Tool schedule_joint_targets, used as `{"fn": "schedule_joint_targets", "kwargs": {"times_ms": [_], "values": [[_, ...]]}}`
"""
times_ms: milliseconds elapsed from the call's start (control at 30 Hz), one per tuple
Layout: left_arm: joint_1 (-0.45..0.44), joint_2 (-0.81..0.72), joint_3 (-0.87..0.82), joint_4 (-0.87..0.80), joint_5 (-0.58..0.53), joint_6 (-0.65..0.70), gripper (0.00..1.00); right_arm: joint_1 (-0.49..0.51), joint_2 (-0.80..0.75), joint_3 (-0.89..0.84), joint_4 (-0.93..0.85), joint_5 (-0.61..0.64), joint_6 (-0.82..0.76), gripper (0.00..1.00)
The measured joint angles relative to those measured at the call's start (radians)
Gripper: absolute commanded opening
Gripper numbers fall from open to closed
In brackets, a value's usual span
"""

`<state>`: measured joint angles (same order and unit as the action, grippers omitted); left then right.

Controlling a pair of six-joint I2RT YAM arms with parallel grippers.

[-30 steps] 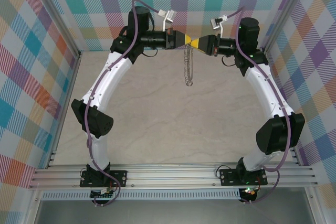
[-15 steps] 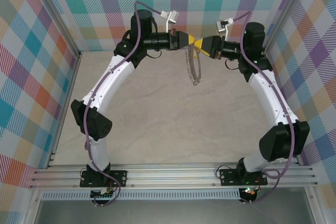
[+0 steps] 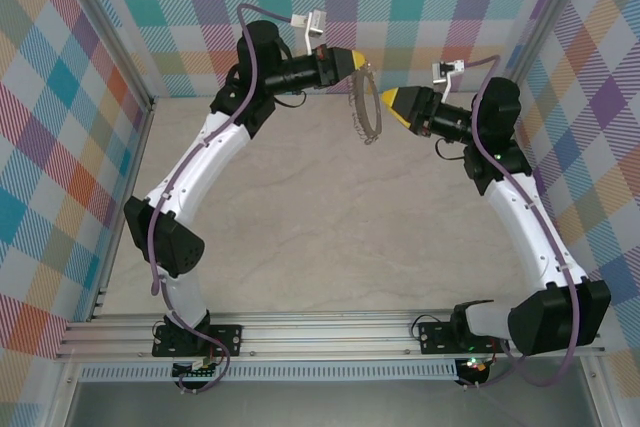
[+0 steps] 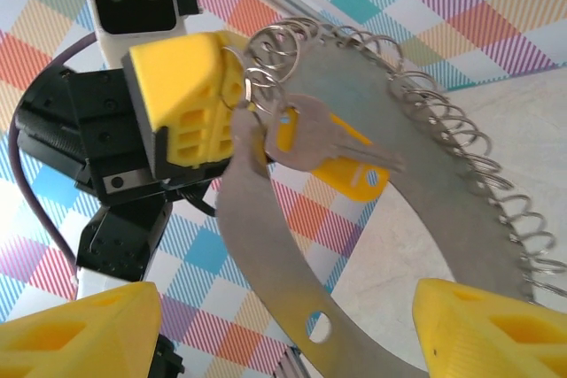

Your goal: Put the keys on the keyring

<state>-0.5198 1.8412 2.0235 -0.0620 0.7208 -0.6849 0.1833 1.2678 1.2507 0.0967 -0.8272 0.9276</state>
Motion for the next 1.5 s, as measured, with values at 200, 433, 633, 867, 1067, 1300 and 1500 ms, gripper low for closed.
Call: {"fn": "schedule_joint_targets", "kwargs": {"times_ms": [200,433,633,867,1067,1300,1500], "values": [[0.0,-0.003,-0.032,0.073,-0.031,-0.048,0.0,0.095,0.0,-0.001,-0.001,0.086,0.0,0.75],[0.0,-0.015,-0.072,0.137,-0.049,-0.086,0.0,0.175,0.036,0.012,-0.002,0.148,-0.022,0.53],[-0.002,-0.023,-0.097,0.176,-0.061,-0.109,0.0,0.198,0.078,0.044,-0.011,0.176,-0.031,0.35],[-0.002,-0.025,-0.11,0.196,-0.079,-0.116,0.0,0.212,0.08,0.079,-0.007,0.177,-0.048,0.17],[-0.002,-0.031,-0.11,0.224,-0.088,-0.12,0.0,0.237,0.12,0.124,-0.013,0.186,-0.051,0.1],[-0.002,-0.043,-0.121,0.228,-0.107,-0.12,0.0,0.258,0.156,0.167,-0.033,0.203,-0.068,0.21],[-0.009,-0.044,-0.138,0.233,-0.101,-0.121,0.0,0.279,0.154,0.205,-0.108,0.204,-0.121,0.56]]}}
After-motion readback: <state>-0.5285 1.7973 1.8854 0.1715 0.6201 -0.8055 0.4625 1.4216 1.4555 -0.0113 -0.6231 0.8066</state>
